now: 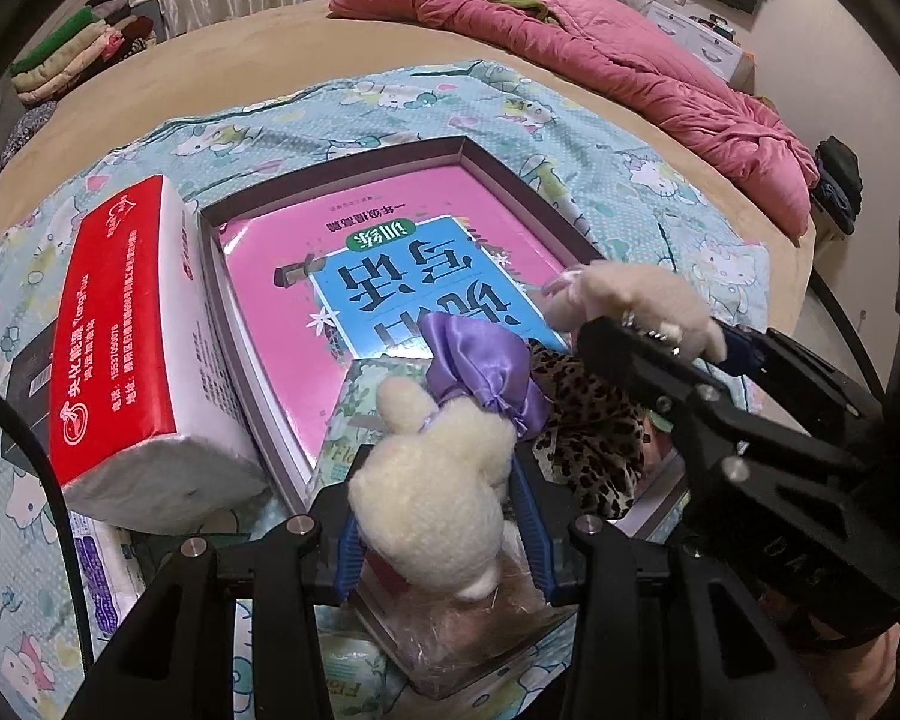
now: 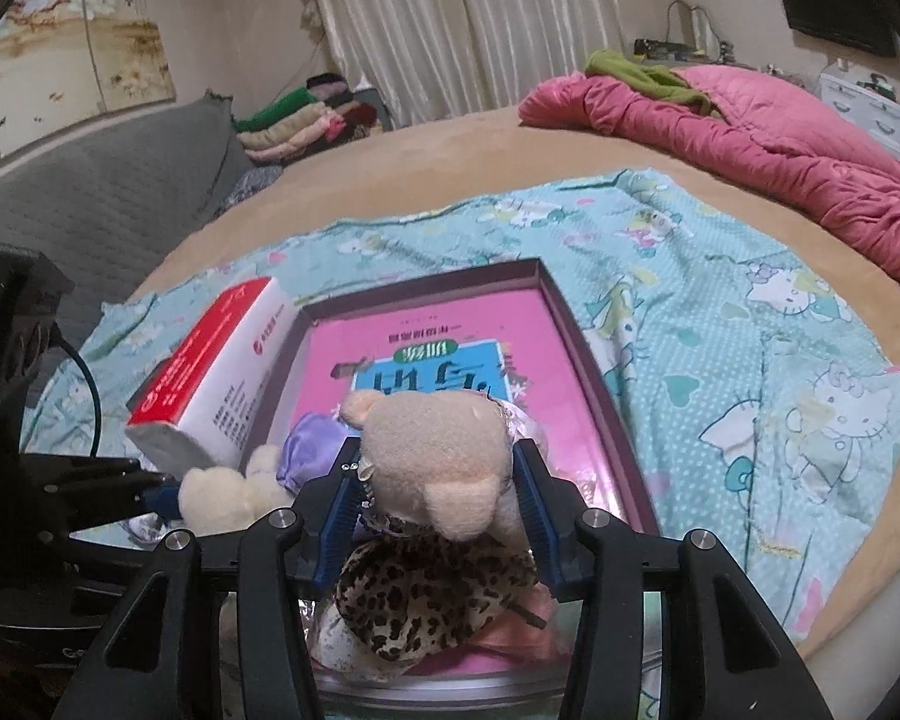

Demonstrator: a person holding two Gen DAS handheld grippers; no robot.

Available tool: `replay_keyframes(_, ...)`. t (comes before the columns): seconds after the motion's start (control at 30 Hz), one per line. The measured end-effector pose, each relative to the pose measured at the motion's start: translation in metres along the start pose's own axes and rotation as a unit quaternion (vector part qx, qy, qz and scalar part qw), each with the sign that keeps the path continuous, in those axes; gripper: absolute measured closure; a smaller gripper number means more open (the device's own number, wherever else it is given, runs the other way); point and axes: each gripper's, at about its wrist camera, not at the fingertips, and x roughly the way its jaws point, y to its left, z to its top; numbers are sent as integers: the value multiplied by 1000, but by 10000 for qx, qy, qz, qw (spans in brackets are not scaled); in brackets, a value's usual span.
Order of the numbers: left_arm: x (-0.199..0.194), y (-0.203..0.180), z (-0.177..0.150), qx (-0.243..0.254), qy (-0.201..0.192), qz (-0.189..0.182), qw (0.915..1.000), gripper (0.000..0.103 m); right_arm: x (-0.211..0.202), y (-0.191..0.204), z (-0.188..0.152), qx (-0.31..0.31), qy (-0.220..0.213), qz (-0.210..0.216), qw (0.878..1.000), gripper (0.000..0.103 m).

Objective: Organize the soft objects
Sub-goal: 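Lower and release the cream bear with the left gripper while the right releases the pink bear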

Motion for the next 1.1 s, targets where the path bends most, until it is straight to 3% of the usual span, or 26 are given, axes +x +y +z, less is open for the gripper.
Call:
replay_keyframes(0.5,3,-1,-2,0,21,17,10000,57,2,-12,-4,526,184,417,9976,42)
replay_keyframes(0.67,5,0,-2,-37,47,-41,10000,57,2,-11,-4,562,198,462,9972,33)
replay_keyframes(0.9,4,-2,-3,39,41,26,10000,57,-8,-6,-3,462,-30,422,9980,28)
replay_keyframes(1.1,4,-3,-3,61,69,54,9999,53,-20,-20,-1,793,-363,380,9955,27)
